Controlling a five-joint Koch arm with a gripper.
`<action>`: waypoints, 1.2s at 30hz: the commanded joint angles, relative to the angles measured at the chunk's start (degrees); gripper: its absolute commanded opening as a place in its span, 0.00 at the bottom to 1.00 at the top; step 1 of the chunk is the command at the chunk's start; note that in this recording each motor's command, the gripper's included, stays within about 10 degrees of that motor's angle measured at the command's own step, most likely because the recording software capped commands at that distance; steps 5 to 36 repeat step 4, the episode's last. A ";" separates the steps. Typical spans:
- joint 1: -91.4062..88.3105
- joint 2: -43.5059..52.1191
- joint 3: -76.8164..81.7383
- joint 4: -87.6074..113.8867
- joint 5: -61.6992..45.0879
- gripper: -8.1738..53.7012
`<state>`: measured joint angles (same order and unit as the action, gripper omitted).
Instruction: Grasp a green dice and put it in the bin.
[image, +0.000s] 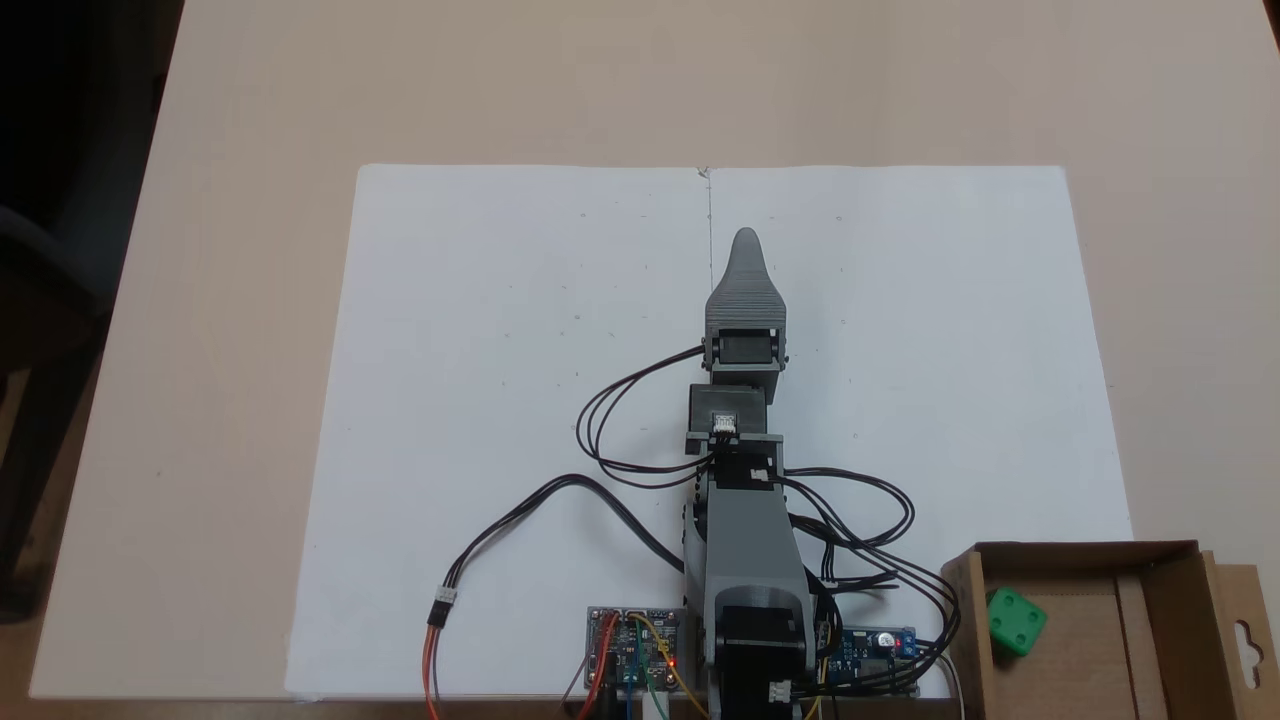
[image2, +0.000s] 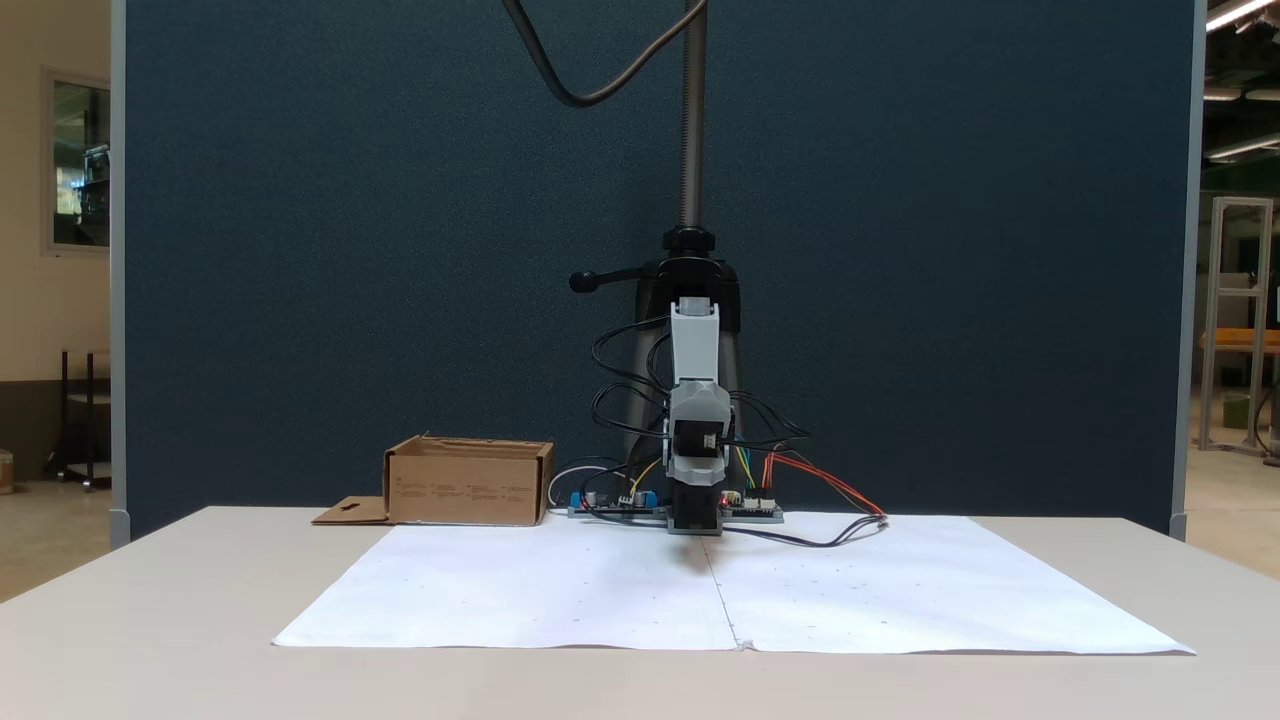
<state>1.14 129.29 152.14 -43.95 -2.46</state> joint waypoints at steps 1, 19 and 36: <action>0.70 6.50 10.00 -10.00 -3.60 0.86; 0.79 6.50 10.09 -10.00 -3.78 0.86; 0.79 6.50 10.09 -10.00 -3.78 0.86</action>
